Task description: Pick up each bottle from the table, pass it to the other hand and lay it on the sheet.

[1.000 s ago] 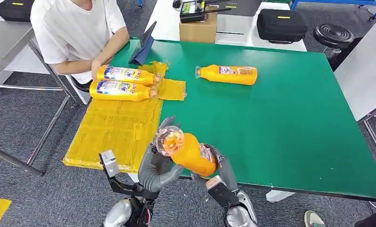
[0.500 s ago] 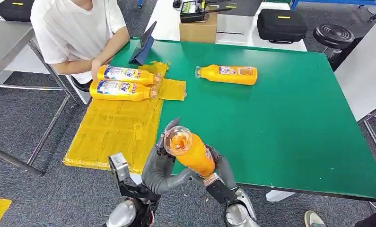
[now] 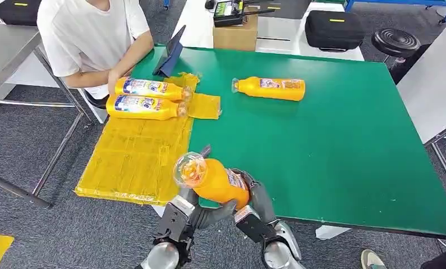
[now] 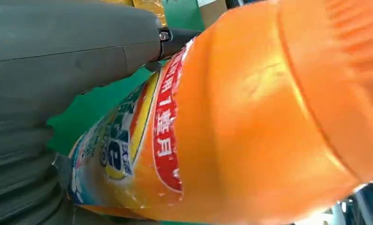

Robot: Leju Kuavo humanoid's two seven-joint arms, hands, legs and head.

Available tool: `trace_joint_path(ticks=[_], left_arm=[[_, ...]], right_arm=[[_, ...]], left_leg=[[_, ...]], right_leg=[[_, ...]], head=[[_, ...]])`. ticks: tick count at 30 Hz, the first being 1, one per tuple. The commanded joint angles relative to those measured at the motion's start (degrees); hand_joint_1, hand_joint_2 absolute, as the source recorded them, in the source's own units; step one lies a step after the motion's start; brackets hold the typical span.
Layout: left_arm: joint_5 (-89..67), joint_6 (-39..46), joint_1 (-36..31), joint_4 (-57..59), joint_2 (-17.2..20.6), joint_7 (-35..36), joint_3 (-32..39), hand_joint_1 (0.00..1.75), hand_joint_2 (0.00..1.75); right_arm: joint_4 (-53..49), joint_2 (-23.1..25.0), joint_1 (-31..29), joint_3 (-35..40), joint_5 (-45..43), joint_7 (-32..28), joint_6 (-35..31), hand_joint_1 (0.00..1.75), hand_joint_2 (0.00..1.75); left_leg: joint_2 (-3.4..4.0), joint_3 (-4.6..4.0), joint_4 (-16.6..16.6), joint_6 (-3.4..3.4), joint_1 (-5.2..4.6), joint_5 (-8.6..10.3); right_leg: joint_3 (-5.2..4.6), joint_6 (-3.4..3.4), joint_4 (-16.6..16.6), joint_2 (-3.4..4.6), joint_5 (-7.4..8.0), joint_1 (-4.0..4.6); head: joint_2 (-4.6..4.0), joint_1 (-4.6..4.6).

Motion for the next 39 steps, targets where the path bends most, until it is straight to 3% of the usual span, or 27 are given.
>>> trace_joint_path(ticks=[1,2,3,4,5,20,27,28,29,30,31,35,39], left_arm=[[19.12,-15.8,-0.3,1.82,0.22,7.26,1.98,0.0,1.75],[22.73,-17.33,0.13,0.64,0.16,7.21,3.04,0.23,1.75],[27.61,-19.63,0.65,-0.74,-0.14,8.2,4.22,1.05,1.75],[30.93,-21.37,0.72,-1.62,-0.1,8.97,4.8,1.62,1.75],[36.34,-24.59,1.09,-2.89,-0.31,9.93,5.55,1.75,1.75],[45.64,-30.6,1.1,-8.37,0.43,8.46,6.0,1.75,1.75],[40.0,-24.84,0.38,-8.59,0.01,4.18,5.37,1.75,1.75],[40.14,-24.84,0.13,-8.1,-0.01,4.25,5.05,1.75,1.75],[40.75,-24.38,0.19,-7.91,0.11,4.32,5.15,1.75,1.75],[41.3,-24.06,0.31,-7.82,-0.02,4.54,5.39,1.75,1.75],[42.7,-23.71,0.39,-7.53,-0.08,5.55,6.01,1.75,1.75],[45.64,-21.09,0.59,-6.85,-1.4,6.32,10.49,1.75,1.75],[45.53,-20.5,0.26,-6.7,-1.66,6.78,11.81,1.75,1.75]], right_arm=[[0.27,-2.01,-2.0,4.23,3.84,1.67,-1.79,1.75,1.75],[0.96,-1.7,-2.16,4.58,3.05,1.25,-1.26,1.75,1.75],[1.78,-1.39,-2.38,5.21,2.38,0.66,-0.95,1.75,1.75],[2.45,-1.06,-2.58,5.63,1.73,0.08,-0.63,1.75,1.75],[3.6,-0.67,-2.96,6.15,0.8,-0.75,-0.31,1.75,1.75],[9.48,1.36,-5.03,8.51,-0.95,-3.37,0.6,1.75,1.75],[11.3,2.44,-5.32,11.07,-1.17,-3.67,1.14,1.75,1.75],[10.94,2.43,-5.41,10.95,-1.58,-3.38,1.21,1.27,1.75],[9.84,2.35,-5.36,10.89,-2.13,-2.5,0.87,0.0,1.75],[9.34,2.29,-5.23,10.82,-2.1,-2.45,0.14,0.0,1.75],[8.59,1.98,-5.29,11.38,-1.78,-2.14,-0.04,0.0,0.0],[5.54,1.13,-4.69,12.6,1.06,-3.25,-5.49,0.0,0.0],[5.22,0.97,-4.65,13.03,0.99,-3.93,-6.28,0.0,0.0]], left_leg=[[0.1,0.27,-0.02,-0.1,0.07,-0.11],[0.07,0.22,-0.02,-0.09,0.04,-0.08],[0.06,0.13,-0.02,-0.07,0.04,-0.05],[0.13,0.26,0.01,-0.12,0.07,-0.13],[0.18,0.19,0.0,-0.09,0.05,-0.1],[0.01,0.2,0.0,-0.08,0.07,-0.08],[-0.06,0.22,0.0,-0.12,0.1,-0.08],[-0.06,0.14,-0.01,-0.09,0.08,-0.04],[-0.09,0.29,0.0,-0.12,0.11,-0.1],[-0.06,0.2,0.01,-0.1,0.1,-0.08],[-0.06,0.14,-0.01,-0.08,0.07,-0.04],[0.0,0.2,0.01,-0.09,0.09,-0.08],[0.0,0.13,-0.01,-0.08,0.07,-0.03]], right_leg=[[0.26,-0.15,-0.05,0.02,-0.08,0.08],[0.21,-0.13,-0.03,0.01,-0.07,0.06],[0.12,-0.09,-0.04,0.02,-0.03,0.05],[0.25,-0.16,-0.01,0.07,-0.09,0.09],[0.16,-0.13,0.0,0.13,-0.05,0.06],[0.2,-0.12,-0.03,-0.06,-0.08,0.08],[0.23,-0.16,-0.01,-0.14,-0.12,0.11],[0.14,-0.12,-0.03,-0.13,-0.07,0.09],[0.29,-0.17,-0.03,-0.18,-0.15,0.12],[0.19,-0.14,-0.02,-0.15,-0.11,0.11],[0.12,-0.1,-0.02,-0.13,-0.08,0.07],[0.18,-0.13,-0.02,-0.09,-0.1,0.09],[0.1,-0.11,-0.02,-0.07,-0.05,0.07]], head=[[0.0,0.02],[0.0,0.02],[0.0,0.02],[0.0,0.02],[0.0,0.02],[0.0,0.02],[0.0,0.02],[0.0,0.02],[0.0,0.0],[0.0,0.0],[-0.02,0.0],[-0.02,0.02],[0.0,0.02]])
